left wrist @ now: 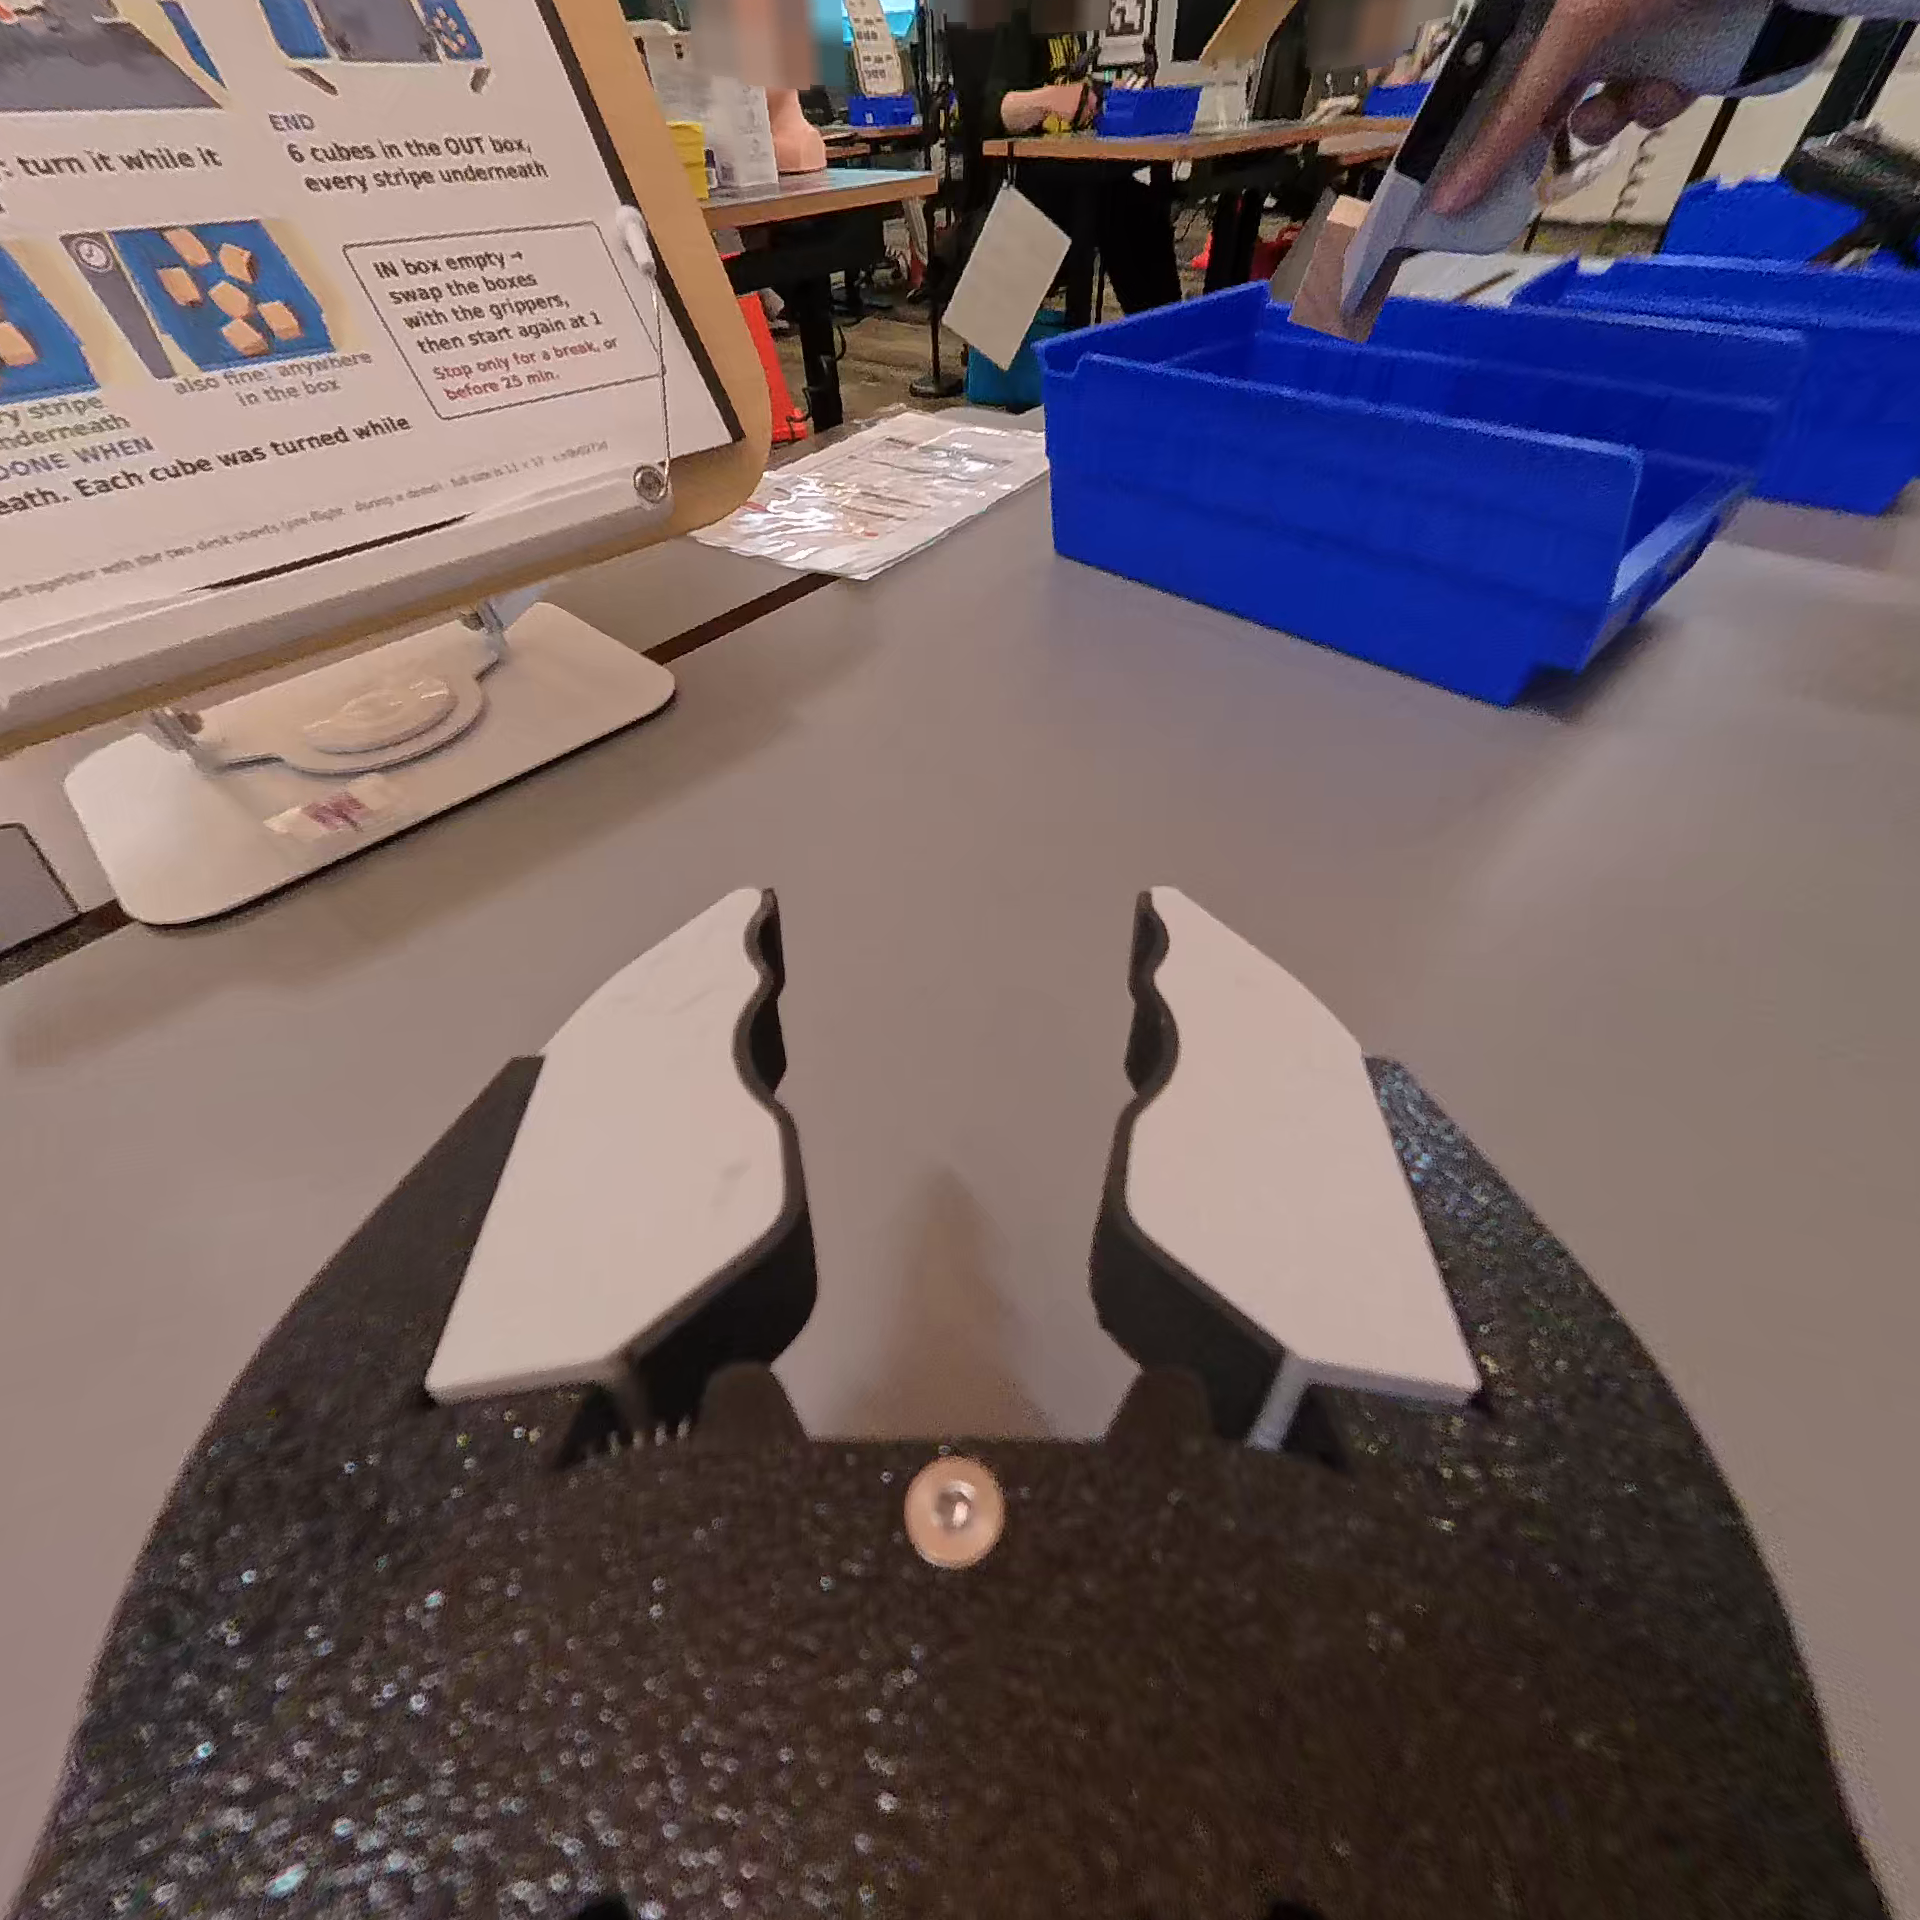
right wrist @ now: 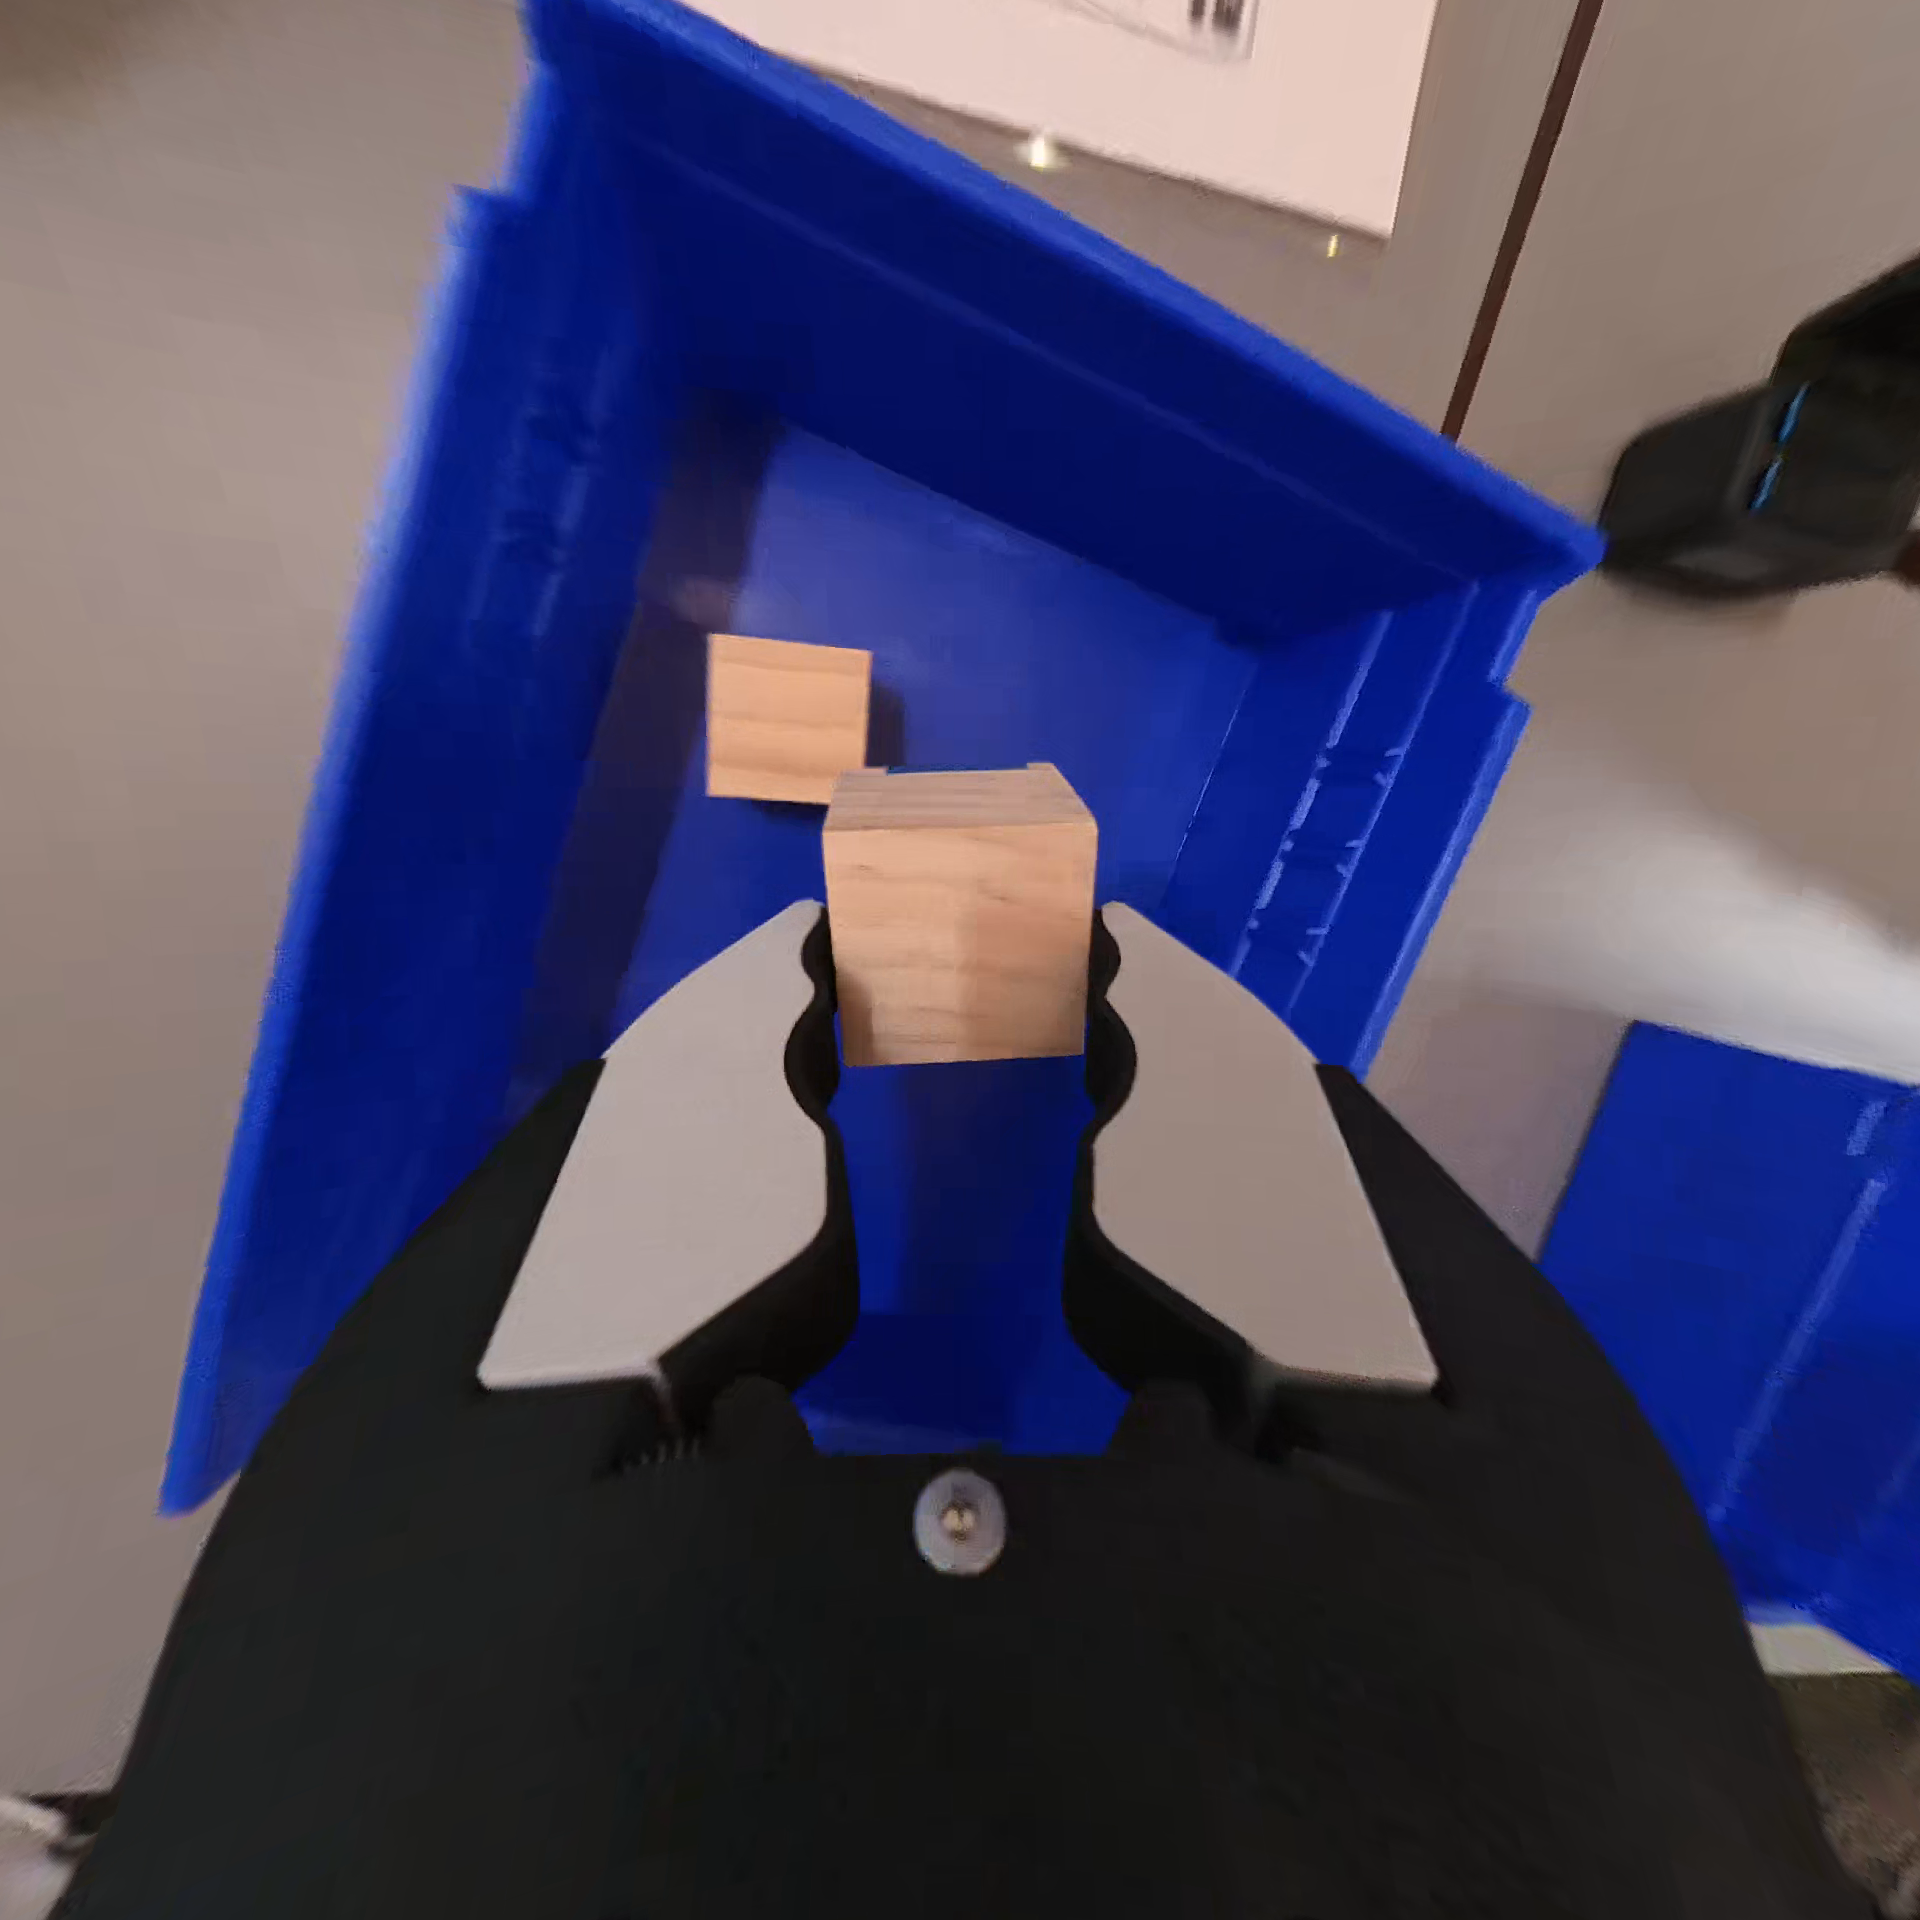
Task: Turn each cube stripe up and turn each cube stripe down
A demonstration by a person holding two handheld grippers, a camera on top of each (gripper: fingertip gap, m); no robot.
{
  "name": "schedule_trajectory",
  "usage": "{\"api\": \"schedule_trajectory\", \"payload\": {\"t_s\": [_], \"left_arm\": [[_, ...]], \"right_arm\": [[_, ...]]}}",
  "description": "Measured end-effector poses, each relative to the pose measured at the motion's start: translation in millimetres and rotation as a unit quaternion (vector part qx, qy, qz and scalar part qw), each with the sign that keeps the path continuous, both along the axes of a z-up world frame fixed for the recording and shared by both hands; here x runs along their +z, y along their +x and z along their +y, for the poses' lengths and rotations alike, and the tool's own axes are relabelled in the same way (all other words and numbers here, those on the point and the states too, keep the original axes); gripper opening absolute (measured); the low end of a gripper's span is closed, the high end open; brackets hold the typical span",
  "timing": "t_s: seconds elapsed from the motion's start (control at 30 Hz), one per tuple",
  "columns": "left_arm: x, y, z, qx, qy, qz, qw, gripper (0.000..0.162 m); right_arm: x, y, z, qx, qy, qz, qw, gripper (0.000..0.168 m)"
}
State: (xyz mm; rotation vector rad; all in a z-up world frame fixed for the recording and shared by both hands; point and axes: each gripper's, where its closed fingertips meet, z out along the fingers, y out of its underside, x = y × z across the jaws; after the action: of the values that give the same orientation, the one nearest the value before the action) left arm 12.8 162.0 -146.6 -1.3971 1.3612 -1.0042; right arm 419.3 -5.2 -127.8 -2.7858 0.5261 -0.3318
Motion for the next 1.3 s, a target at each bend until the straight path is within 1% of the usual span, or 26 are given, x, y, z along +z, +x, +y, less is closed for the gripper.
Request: {"api": "schedule_trajectory", "payload": {"t_s": [0.13, 0.23, 0.3, 0.43, 0.53, 0.7, 0.8, 0.83, 0.9, 0.97, 1.03, 1.1, 1.17, 1.2, 1.3], "left_arm": [[-6.1, -2.3, 4.4, 0.010, 0.037, 0.010, 0.999, 0.062], [-5.2, -0.7, -0.6, 0.004, 0.032, 0.007, 0.999, 0.062], [-7.6, 1.0, -3.2, 0.003, 0.042, 0.014, 0.999, 0.062], [-16.0, 4.9, -9.8, -0.007, 0.062, 0.036, 0.997, 0.063], [-18.8, 6.0, -11.6, -0.009, 0.072, 0.042, 0.997, 0.063], [-18.6, 6.4, -10.3, -0.006, 0.057, 0.036, 0.998, 0.062], [-19.4, 6.5, -8.4, -0.001, 0.058, 0.035, 0.998, 0.062], [-18.9, 6.6, -8.4, 0.000, 0.058, 0.032, 0.998, 0.062], [-18.8, 6.8, -8.2, 0.000, 0.052, 0.028, 0.998, 0.062], [-19.4, 6.1, -5.8, 0.004, 0.046, 0.030, 0.998, 0.063], [-16.1, 3.9, -1.6, 0.013, 0.046, 0.027, 0.998, 0.063], [-7.3, 0.4, 3.4, 0.027, 0.048, 0.016, 0.998, 0.063], [4.8, -5.1, 10.2, 0.044, 0.042, -0.001, 0.998, 0.063], [11.6, -8.6, 14.6, 0.054, 0.032, -0.012, 0.998, 0.063], [28.7, -23.9, 34.9, 0.099, -0.003, -0.028, 0.995, 0.063]], "right_arm": [[-53.2, 15.1, -11.9, -0.065, -0.027, 0.060, 0.996, 0.046], [-75.8, 21.4, -19.7, -0.084, -0.043, 0.064, 0.993, 0.046], [-86.0, 21.0, -26.3, -0.084, -0.062, 0.073, 0.992, 0.046], [-93.7, 19.9, -27.2, -0.089, -0.054, 0.091, 0.990, 0.046], [-97.2, 19.8, -30.5, -0.084, -0.066, 0.091, 0.990, 0.046], [-99.3, 13.5, -29.7, -0.076, -0.068, 0.109, 0.989, 0.046], [-98.8, 15.0, -33.3, -0.072, -0.080, 0.095, 0.990, 0.047], [-97.2, 17.0, -34.3, -0.072, -0.081, 0.085, 0.990, 0.051], [-87.8, 21.8, -35.3, -0.068, -0.079, 0.061, 0.993, 0.066], [-69.8, 23.9, -32.3, -0.058, -0.060, 0.043, 0.996, 0.074], [-40.7, 28.5, -28.4, -0.050, -0.028, 0.002, 0.998, 0.082], [-3.3, 28.3, -21.0, -0.045, 0.025, -0.049, 0.997, 0.085], [33.9, 8.6, -4.8, -0.016, 0.103, -0.079, 0.991, 0.087], [50.1, -9.5, 5.4, 0.011, 0.144, -0.085, 0.986, 0.090], [89.2, -83.9, 35.3, 0.105, 0.267, -0.092, 0.953, 0.089]]}}
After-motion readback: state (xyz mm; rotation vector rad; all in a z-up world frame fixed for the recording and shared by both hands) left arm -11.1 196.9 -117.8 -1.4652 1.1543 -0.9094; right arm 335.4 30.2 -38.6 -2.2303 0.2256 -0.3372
